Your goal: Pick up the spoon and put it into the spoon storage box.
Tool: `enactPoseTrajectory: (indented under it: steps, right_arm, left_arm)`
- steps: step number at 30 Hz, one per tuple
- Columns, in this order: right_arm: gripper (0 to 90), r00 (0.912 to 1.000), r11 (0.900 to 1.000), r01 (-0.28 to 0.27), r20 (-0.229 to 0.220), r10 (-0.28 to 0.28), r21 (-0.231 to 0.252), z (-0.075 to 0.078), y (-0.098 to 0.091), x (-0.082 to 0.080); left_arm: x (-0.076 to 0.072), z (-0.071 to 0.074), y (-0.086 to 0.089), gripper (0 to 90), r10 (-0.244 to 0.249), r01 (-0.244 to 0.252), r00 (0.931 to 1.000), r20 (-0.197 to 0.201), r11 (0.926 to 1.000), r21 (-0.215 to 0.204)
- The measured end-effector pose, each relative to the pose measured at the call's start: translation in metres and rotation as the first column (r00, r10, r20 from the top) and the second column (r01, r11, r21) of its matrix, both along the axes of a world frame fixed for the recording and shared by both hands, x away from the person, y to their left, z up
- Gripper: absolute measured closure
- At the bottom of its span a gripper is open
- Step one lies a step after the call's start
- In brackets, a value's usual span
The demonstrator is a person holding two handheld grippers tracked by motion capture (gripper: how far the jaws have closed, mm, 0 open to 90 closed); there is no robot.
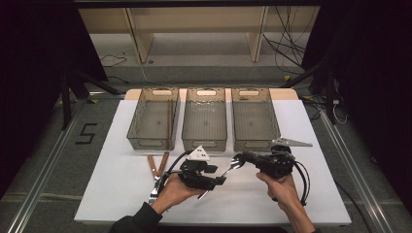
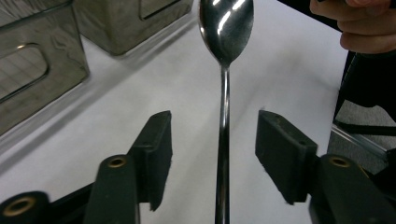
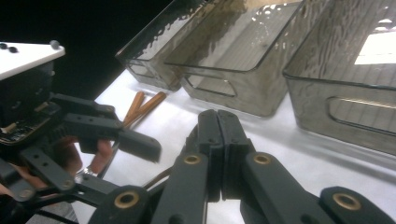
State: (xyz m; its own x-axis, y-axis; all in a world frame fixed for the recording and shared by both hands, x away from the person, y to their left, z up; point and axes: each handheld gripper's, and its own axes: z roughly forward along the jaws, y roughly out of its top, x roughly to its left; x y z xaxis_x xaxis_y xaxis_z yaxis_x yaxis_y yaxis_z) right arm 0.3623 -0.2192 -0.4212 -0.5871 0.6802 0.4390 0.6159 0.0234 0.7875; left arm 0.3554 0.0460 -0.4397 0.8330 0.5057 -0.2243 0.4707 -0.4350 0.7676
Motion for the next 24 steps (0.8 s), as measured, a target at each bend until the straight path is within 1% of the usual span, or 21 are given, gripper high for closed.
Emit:
enactPoseTrajectory:
  steps: [5,9,11,13,16,18,20,24]
  right_arm:
    - [90.0,0.9999,0.9999,-0.013,0.002,0.013,-0.005,-0.001,0.005,-0.001]
    - [90.0,0.9997,0.9997,-0.023,0.005,0.023,-0.011,-0.001,0.008,-0.002]
    - [90.0,0.9996,0.9995,-0.028,0.005,0.028,-0.012,-0.002,0.009,-0.002]
    - [90.0,0.9995,0.9994,-0.032,0.004,0.032,-0.012,-0.002,0.010,-0.003]
    - [90.0,0.9993,0.9992,-0.038,0.004,0.038,-0.013,-0.002,0.012,-0.003]
    - [90.0,0.9992,0.9991,-0.039,0.004,0.039,-0.015,-0.002,0.012,-0.003]
    - [89.9,0.9992,0.9991,-0.041,0.001,0.041,-0.013,-0.002,0.013,-0.004]
    - [89.7,0.9991,0.9991,-0.042,0.008,0.042,-0.006,-0.002,0.013,-0.004]
  left_arm:
    - [0.001,0.000,-0.008,59.1,-0.018,0.018,0.9998,0.005,0.9997,0.017]
    - [0.002,0.000,-0.010,65.1,-0.022,0.022,0.9997,0.001,0.9995,0.021]
    - [0.003,0.000,-0.010,68.3,-0.027,0.027,0.9996,0.004,0.9991,0.033]
    - [0.003,0.000,-0.011,70.5,-0.029,0.029,0.9996,0.001,0.9992,0.028]
    - [0.002,0.000,-0.013,74.8,-0.041,0.041,0.9991,0.004,0.9983,0.043]
    - [0.002,-0.001,-0.013,78.6,-0.040,0.039,0.9992,0.009,0.9977,0.055]
    - [0.002,-0.001,-0.013,82.3,-0.038,0.038,0.9992,0.009,0.9977,0.057]
    - [0.002,0.001,-0.012,84.6,-0.029,0.029,0.9996,-0.007,0.9981,0.055]
